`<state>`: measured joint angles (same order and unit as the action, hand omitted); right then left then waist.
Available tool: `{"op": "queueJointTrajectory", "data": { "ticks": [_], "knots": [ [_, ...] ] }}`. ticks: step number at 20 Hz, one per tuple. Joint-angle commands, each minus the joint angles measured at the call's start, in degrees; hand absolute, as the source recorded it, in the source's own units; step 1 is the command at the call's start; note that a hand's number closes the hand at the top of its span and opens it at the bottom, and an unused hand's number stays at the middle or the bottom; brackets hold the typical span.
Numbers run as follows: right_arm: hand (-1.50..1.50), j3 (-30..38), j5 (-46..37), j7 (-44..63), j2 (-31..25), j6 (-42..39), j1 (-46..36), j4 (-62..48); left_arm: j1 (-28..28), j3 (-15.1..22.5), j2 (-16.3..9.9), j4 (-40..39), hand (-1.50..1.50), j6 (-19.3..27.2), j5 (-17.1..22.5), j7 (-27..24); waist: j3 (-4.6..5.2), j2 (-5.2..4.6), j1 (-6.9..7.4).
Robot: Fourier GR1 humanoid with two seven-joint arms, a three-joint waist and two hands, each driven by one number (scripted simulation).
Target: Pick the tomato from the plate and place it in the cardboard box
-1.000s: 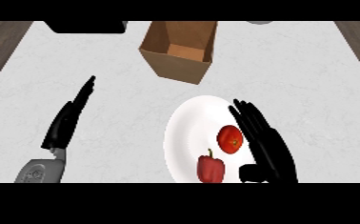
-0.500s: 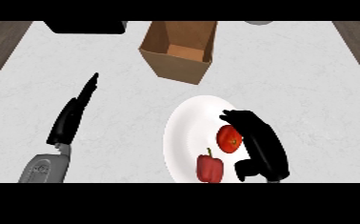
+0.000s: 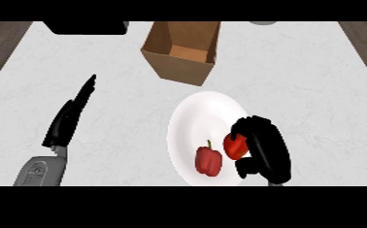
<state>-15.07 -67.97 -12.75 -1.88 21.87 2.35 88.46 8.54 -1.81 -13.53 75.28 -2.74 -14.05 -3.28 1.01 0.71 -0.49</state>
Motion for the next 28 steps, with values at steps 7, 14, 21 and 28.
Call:
{"op": "queueJointTrajectory", "data": {
  "ticks": [7, 14, 21, 28],
  "knots": [
    [1.50, -7.61, -8.15, 15.36, 1.75, 8.38, -3.57, -1.30, 0.44, -0.10, 0.50, -0.27, 0.00, 0.39, -1.09, 0.21, -0.95, -0.79, 0.85],
    [1.50, -10.16, -12.10, 32.01, 1.76, -13.62, -13.21, -5.14, 1.36, 3.25, 1.97, 1.73, 0.00, -1.32, -1.38, 0.02, -0.27, -1.87, 6.96],
    [1.50, -12.98, -14.03, 52.87, 1.84, -23.83, -31.22, -5.19, 3.64, 4.08, 1.48, 0.73, 0.00, -2.85, -1.73, 0.89, -0.48, -1.20, 8.70],
    [1.50, -13.23, -11.48, 75.00, 1.87, -34.32, -50.29, -8.35, 3.59, 5.52, 3.25, -0.80, 0.00, -2.17, -2.65, 0.82, -0.59, -0.95, 9.08]
  ]
}}
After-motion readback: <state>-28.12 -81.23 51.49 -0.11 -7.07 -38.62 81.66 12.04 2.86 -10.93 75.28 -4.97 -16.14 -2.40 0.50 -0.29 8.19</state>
